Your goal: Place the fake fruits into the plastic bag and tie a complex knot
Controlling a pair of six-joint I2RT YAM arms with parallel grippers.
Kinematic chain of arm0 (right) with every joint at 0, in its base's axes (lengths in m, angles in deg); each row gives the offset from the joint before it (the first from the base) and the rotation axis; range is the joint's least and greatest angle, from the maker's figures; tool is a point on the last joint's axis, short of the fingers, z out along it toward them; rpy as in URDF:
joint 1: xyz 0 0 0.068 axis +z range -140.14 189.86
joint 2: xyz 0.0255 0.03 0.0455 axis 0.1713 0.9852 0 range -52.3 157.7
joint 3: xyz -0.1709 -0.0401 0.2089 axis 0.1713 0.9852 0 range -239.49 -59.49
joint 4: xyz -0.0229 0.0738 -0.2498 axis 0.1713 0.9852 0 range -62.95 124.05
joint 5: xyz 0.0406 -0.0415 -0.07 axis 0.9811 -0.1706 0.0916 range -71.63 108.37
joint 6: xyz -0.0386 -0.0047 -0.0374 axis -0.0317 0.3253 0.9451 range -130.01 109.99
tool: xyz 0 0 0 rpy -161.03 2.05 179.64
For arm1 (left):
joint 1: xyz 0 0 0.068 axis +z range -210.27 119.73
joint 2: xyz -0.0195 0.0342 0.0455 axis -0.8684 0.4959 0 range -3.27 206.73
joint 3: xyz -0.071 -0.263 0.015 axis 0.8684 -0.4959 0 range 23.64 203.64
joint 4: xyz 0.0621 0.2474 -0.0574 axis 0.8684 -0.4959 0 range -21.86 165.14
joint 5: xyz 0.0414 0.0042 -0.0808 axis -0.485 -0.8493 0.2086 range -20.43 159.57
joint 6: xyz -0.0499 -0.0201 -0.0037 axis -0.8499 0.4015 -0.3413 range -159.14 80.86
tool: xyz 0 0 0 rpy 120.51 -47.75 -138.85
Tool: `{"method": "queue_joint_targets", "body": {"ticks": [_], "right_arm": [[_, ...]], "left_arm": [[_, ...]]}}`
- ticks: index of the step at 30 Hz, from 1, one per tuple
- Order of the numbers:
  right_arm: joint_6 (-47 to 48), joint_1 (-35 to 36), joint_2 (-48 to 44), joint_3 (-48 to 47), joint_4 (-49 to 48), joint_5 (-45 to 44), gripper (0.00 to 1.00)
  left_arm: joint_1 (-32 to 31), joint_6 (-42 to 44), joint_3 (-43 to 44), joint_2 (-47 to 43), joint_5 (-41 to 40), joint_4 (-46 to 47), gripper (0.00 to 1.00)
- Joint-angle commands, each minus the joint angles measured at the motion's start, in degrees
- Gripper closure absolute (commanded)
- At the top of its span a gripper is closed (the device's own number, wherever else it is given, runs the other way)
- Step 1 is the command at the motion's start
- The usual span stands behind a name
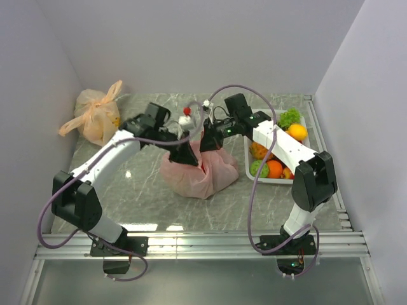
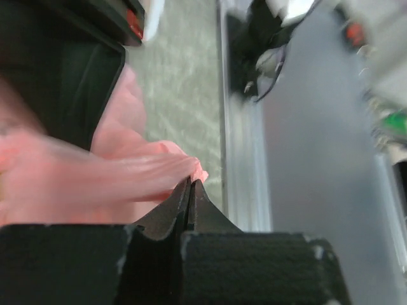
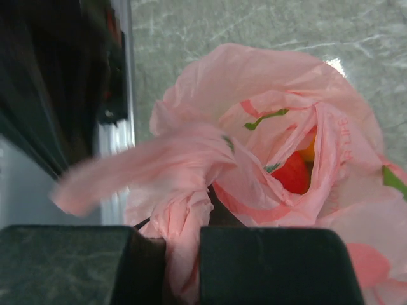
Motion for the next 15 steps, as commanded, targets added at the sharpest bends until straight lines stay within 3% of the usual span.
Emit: {"method": "queue_joint_targets", "body": {"ticks": [1, 2, 5, 10, 15], "right_arm": [[-19.16, -0.97, -2.85, 3.17, -12.19, 0.74, 1.0], [-24.33, -1.33, -3.48, 4.32, -13.95, 0.03, 1.0], [-33.92, -2.56, -6.2, 8.62, -20.54, -3.4, 1.0], [-43.7, -3.09, -9.89, 13.99, -26.88, -4.54, 1.0], [-53.2, -2.56, -12.97, 20.67, -37.83, -8.58, 1.0]], "left_arm": [[-4.92, -0.13, -9.02, -4.27, -16.8, 9.67, 1.0], [-5.36, -5.81, -10.81, -4.99, -19.53, 12.97, 1.0], [-7.2, -9.54, -14.24, -4.39, -24.38, 17.29, 0.99], [-9.93, -25.26, -21.01, -4.38, -45.62, 29.94, 0.99], [-10.46, -40.56, -19.62, -0.61, -54.53, 34.96, 1.0]]}}
